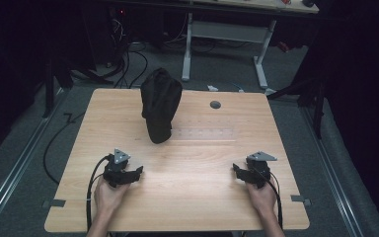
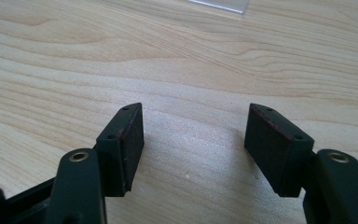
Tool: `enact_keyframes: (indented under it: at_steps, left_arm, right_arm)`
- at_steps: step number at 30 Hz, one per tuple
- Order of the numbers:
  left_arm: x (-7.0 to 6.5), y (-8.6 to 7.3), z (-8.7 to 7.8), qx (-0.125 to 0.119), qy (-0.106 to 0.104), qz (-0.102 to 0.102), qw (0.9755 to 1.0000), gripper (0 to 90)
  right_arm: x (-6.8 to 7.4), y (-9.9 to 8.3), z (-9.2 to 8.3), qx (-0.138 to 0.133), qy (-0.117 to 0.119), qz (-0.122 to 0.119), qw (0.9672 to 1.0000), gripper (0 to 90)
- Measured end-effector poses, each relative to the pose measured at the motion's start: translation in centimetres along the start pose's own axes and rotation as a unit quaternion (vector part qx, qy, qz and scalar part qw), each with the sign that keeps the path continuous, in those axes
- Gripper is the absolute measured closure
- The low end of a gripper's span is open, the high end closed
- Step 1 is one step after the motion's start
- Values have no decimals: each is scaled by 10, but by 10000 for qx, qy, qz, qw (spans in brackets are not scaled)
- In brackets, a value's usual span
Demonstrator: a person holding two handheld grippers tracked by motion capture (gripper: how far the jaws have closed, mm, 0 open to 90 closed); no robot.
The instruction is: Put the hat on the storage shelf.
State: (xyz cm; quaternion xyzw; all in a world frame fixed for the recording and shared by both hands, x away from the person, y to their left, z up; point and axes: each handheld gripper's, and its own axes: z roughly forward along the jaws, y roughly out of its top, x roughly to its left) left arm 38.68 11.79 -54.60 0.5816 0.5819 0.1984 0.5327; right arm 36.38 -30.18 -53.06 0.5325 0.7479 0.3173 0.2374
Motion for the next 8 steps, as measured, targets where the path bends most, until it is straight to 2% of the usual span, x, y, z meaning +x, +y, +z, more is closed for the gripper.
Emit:
enact_keyframes:
  at_steps: [2,8]
  left_arm:
    - [1,-1,-1,-86,7,-18,10000,298]
    - [1,-1,-1,-98,42,-38,9999,296]
  right_arm:
    - [0,0,0,2,-5,6,10000,380]
    - [0,0,0,-1,-4,5,10000,380]
